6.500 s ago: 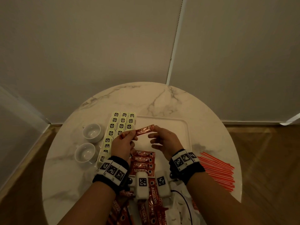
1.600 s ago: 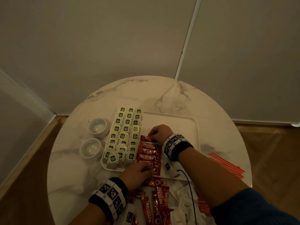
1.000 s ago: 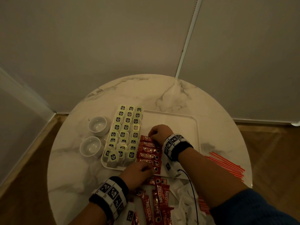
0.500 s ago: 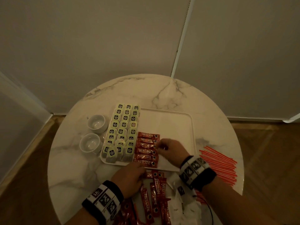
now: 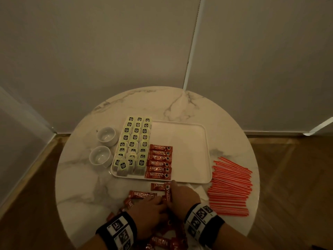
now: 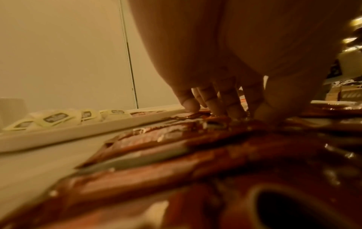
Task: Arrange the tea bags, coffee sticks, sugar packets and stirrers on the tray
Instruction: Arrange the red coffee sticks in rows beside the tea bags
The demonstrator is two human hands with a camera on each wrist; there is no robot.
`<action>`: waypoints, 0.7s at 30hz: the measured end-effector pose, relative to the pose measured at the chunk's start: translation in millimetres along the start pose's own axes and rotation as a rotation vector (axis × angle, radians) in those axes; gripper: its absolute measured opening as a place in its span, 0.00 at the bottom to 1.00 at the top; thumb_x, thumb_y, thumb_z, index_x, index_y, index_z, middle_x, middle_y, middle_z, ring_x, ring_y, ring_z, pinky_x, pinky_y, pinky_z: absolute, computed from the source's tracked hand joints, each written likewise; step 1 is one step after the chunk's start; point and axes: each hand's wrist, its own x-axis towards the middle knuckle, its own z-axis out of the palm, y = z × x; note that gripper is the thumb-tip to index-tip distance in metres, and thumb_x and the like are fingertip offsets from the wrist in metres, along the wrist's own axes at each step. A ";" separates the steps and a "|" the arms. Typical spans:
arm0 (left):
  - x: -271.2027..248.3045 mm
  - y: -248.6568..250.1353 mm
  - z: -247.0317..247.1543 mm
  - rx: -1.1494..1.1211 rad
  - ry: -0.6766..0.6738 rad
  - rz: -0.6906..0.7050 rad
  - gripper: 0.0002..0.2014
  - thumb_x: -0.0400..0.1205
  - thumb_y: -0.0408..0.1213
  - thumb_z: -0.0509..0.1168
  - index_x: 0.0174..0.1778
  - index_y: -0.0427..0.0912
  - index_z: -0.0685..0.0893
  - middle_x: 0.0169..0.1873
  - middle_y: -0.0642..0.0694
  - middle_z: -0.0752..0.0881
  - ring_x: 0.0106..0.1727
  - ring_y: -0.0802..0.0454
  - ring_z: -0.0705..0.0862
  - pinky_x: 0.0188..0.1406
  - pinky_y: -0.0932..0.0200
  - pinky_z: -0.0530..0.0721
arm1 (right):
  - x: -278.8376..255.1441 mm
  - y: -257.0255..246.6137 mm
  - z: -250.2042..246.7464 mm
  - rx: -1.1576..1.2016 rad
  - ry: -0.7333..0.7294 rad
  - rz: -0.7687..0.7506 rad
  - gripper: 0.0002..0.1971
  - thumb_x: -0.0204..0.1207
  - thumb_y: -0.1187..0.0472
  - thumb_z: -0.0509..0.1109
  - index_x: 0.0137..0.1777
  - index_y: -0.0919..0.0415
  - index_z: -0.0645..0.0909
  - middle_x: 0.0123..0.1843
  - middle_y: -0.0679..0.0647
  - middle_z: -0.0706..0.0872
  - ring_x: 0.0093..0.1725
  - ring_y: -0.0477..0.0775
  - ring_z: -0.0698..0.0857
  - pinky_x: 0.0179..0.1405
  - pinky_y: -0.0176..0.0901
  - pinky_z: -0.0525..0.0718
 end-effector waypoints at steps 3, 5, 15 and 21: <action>-1.2 -1.7 -1.0 0.043 0.039 -0.062 0.20 0.82 0.42 0.59 0.71 0.45 0.73 0.70 0.45 0.74 0.71 0.40 0.67 0.70 0.41 0.65 | 1.5 -4.0 8.8 0.019 0.015 0.031 0.22 0.78 0.48 0.61 0.69 0.53 0.63 0.53 0.53 0.86 0.51 0.57 0.86 0.51 0.49 0.84; -4.7 -4.5 -5.5 0.073 0.052 -0.113 0.19 0.81 0.40 0.60 0.69 0.42 0.74 0.68 0.44 0.75 0.70 0.41 0.68 0.69 0.41 0.65 | 1.0 -6.9 14.3 0.009 0.025 0.046 0.25 0.76 0.51 0.64 0.71 0.52 0.60 0.54 0.52 0.85 0.51 0.57 0.86 0.49 0.49 0.85; -18.1 -20.6 -30.1 -0.975 0.516 -0.567 0.06 0.84 0.39 0.60 0.47 0.56 0.70 0.44 0.54 0.84 0.43 0.61 0.83 0.43 0.67 0.80 | 5.3 -22.3 19.2 0.142 -0.018 0.071 0.13 0.80 0.58 0.63 0.63 0.52 0.69 0.57 0.53 0.85 0.53 0.54 0.85 0.55 0.47 0.85; -1.2 -14.0 -42.7 -1.674 0.498 -0.611 0.23 0.71 0.52 0.73 0.62 0.56 0.78 0.55 0.45 0.87 0.56 0.41 0.86 0.62 0.40 0.84 | 14.9 -21.5 -28.5 0.453 0.045 0.054 0.16 0.77 0.56 0.69 0.62 0.56 0.72 0.57 0.52 0.85 0.48 0.47 0.82 0.39 0.31 0.76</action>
